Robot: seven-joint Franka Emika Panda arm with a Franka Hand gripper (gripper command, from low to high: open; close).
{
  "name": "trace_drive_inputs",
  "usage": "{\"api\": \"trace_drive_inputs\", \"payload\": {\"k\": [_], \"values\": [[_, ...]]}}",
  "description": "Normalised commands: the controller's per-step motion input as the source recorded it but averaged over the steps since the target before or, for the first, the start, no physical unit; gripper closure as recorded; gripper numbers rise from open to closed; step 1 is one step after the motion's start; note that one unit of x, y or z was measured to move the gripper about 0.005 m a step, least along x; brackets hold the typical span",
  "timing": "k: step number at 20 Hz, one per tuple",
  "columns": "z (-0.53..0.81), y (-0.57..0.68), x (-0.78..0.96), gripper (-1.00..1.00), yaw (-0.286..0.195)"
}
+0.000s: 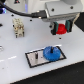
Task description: Insert the blue gear onto the right peg, followed by the red gear
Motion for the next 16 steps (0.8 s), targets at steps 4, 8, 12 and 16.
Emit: {"api": "trace_drive_inputs", "payload": {"k": [4, 8, 12, 16], "values": [[0.07, -0.24, 0.68, 1.00, 0.000], [0.01, -0.19, 0.54, 1.00, 0.000], [-0.06, -0.16, 0.36, 1.00, 0.000], [-0.10, -0.12, 0.26, 1.00, 0.000]]}}
